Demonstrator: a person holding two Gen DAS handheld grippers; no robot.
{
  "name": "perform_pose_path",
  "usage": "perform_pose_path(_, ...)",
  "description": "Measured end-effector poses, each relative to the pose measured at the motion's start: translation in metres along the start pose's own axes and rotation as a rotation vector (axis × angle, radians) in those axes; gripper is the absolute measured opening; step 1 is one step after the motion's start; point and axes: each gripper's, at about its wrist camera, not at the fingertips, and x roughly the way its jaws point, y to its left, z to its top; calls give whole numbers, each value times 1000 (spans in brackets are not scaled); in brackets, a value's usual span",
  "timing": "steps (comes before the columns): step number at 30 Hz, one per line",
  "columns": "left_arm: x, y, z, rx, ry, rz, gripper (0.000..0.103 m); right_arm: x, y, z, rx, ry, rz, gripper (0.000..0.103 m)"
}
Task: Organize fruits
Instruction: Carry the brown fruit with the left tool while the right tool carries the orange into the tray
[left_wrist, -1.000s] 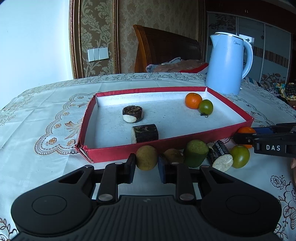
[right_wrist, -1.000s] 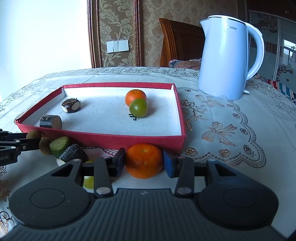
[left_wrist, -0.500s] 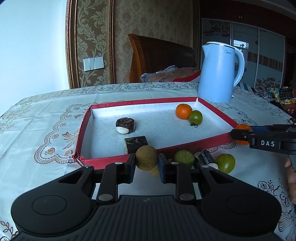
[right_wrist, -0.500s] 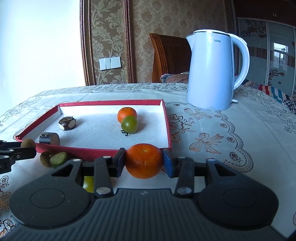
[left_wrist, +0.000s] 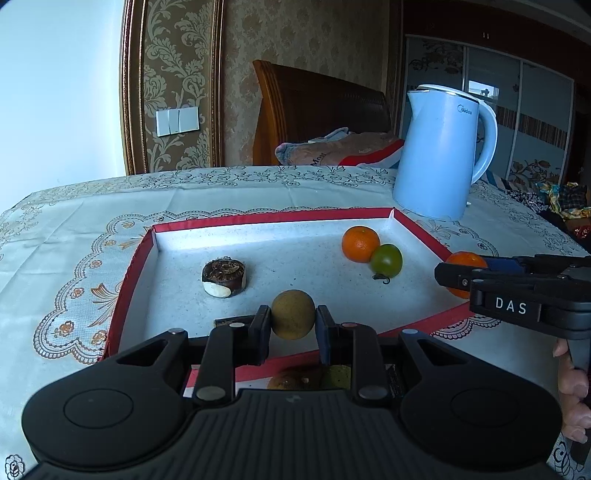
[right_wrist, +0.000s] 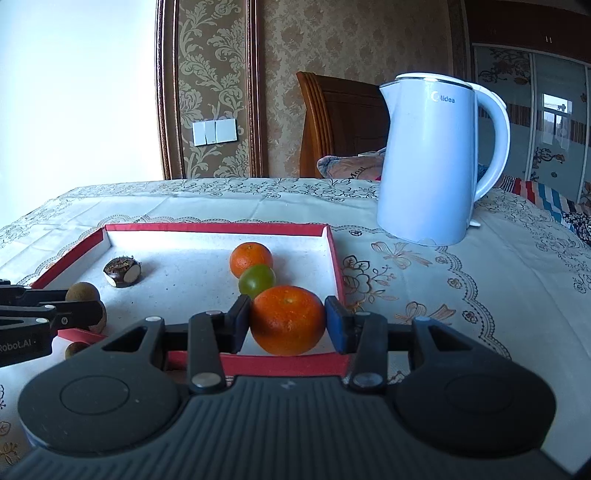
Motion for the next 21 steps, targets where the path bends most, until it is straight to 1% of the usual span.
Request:
perform_pose_path(2,5,1,1,-6,9,6,25,6,1,2,-1,11,2,41)
perform_pose_path(11,20,-3,8,24,-5,41,25,37,8,3,-9,92,-2,41)
perform_pose_path(16,36,-1,14,2,26,42,25,46,13,6,-13,95,-20,41)
perform_pose_path(21,43,2,15,-12,35,50,25,57,16,11,-10,102,-28,41)
